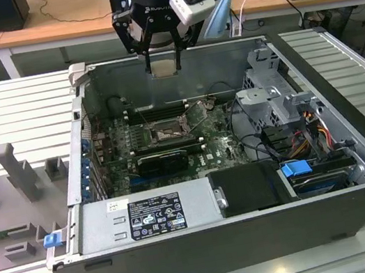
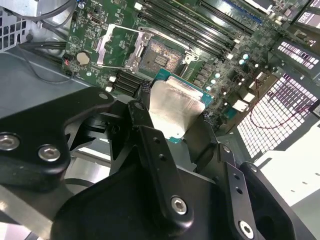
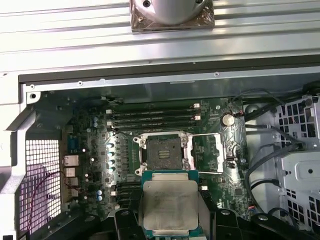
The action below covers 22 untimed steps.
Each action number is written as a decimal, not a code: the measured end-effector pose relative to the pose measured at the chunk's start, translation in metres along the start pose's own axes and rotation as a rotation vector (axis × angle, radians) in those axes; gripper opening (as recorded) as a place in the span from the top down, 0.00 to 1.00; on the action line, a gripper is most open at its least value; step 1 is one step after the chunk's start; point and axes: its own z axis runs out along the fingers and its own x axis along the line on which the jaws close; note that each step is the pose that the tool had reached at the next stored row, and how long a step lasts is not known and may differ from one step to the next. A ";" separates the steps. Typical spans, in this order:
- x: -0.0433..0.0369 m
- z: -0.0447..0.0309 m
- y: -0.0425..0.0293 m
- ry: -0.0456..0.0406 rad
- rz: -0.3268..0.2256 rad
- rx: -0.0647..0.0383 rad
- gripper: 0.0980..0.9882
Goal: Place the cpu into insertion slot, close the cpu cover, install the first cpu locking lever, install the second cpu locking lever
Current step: 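Place the cpu into insertion slot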
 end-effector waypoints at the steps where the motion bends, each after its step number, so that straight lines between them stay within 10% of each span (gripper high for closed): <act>1: 0.0000 0.0000 0.0000 -0.0002 0.002 0.000 0.52; 22: 0.0000 0.0000 0.0000 -0.0027 0.031 -0.001 0.52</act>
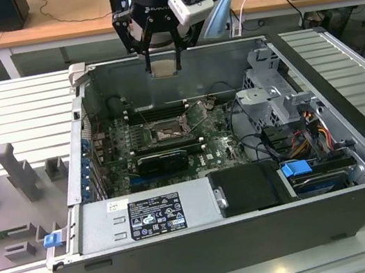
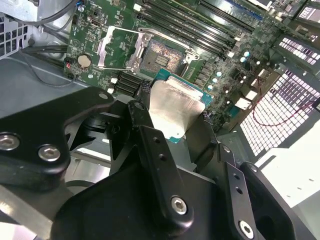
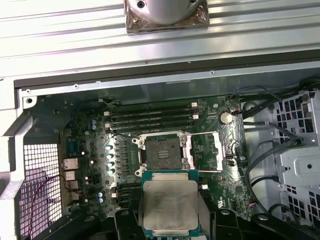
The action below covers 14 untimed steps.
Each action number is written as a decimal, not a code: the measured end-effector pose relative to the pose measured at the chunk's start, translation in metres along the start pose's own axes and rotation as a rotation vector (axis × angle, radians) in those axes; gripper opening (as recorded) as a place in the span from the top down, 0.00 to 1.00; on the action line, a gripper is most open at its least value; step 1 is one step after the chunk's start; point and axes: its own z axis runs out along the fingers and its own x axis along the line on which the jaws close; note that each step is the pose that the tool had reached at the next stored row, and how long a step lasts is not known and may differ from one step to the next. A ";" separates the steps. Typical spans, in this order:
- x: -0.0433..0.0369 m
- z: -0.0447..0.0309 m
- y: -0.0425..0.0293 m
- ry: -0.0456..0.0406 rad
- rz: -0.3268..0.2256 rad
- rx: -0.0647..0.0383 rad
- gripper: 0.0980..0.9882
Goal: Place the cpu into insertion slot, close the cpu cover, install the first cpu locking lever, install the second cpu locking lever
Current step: 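Place the cpu into insertion slot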
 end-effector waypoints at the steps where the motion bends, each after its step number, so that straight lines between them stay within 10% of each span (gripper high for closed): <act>1: 0.0000 0.0000 0.0000 -0.0001 0.001 0.000 0.52; 14: 0.0000 0.0000 0.0000 -0.0012 0.013 0.000 0.52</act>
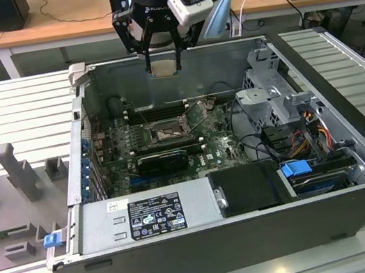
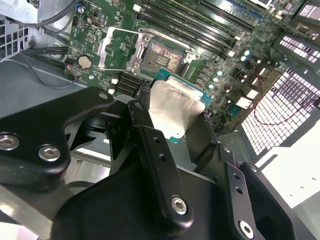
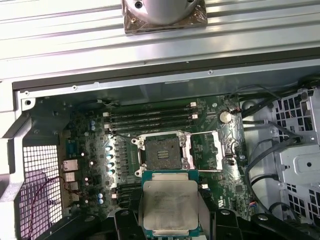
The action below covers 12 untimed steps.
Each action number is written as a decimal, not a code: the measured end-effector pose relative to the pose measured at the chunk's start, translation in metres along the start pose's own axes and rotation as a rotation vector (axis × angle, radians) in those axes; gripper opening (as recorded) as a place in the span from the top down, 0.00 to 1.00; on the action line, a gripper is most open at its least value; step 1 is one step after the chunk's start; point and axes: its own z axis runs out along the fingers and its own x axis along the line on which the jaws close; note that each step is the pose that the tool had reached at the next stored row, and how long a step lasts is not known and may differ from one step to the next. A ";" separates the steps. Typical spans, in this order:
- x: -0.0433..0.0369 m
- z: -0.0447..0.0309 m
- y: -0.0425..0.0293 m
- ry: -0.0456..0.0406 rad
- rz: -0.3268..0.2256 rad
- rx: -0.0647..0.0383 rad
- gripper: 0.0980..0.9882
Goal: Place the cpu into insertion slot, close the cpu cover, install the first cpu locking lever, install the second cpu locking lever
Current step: 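Place the cpu into insertion slot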
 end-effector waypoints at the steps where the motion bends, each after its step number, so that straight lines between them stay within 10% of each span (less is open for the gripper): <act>1: 0.0000 0.0000 0.0000 -0.0001 0.001 0.000 0.52; 12: 0.0000 0.0000 0.0000 -0.0025 0.028 -0.001 0.52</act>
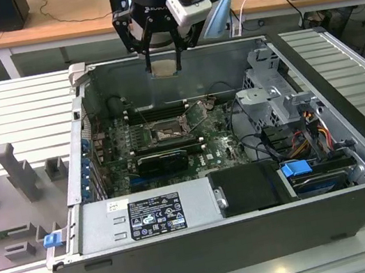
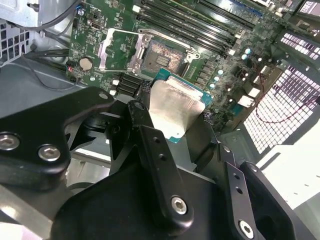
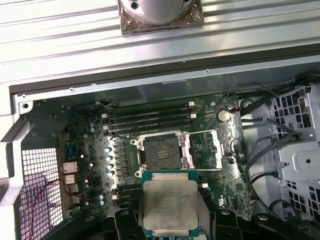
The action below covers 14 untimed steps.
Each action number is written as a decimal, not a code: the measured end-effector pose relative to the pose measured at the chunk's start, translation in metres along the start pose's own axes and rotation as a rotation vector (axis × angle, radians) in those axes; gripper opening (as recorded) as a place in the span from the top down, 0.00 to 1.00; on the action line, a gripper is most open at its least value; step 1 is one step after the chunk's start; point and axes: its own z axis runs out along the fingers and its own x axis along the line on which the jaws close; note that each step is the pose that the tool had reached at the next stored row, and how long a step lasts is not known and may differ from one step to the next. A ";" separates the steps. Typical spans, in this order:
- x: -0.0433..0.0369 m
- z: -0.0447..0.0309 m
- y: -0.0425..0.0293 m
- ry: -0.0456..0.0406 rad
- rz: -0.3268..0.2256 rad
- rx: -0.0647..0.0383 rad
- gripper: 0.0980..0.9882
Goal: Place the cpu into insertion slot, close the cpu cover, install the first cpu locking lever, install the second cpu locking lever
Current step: 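Place the cpu into insertion slot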
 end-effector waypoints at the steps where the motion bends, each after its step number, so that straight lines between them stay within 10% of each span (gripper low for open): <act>1: 0.0000 0.0000 0.0000 -0.0017 0.019 0.000 0.52; 14: 0.0000 0.0006 -0.0001 -0.0210 0.235 -0.005 0.52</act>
